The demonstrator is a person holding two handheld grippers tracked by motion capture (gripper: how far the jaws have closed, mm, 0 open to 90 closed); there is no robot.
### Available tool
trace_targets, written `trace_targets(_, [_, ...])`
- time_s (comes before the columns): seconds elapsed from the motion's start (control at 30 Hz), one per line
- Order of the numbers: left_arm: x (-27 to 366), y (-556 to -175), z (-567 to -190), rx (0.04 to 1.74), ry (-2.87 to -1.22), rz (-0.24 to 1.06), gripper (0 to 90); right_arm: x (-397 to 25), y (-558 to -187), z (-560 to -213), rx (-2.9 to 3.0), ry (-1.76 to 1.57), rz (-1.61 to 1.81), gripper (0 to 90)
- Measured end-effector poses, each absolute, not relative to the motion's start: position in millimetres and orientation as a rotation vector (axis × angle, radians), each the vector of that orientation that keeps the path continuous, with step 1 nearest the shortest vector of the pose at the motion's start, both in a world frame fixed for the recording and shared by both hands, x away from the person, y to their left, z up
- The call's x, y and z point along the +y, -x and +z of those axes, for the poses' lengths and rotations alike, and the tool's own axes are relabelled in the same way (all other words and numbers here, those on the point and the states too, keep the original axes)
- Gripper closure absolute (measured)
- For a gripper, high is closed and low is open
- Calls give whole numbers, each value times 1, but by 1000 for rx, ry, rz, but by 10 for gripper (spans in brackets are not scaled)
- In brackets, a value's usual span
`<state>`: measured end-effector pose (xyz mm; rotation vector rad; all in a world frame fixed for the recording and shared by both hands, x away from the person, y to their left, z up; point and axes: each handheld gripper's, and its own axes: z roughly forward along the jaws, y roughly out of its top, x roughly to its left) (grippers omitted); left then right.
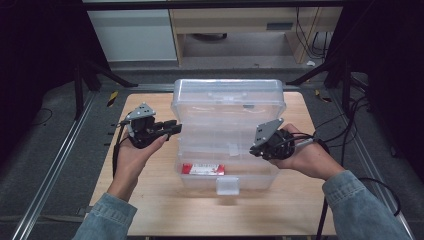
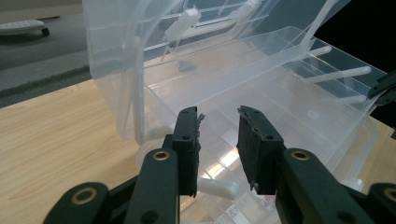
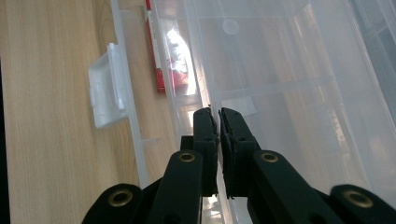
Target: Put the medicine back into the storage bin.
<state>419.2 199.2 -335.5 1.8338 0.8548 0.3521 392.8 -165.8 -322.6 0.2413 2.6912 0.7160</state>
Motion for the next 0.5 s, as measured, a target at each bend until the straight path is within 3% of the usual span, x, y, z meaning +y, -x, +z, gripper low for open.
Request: trace_targets(0.5, [196,-416,-341,859,-1823,351,689,-166,-385,-333,2719,-233,715,852])
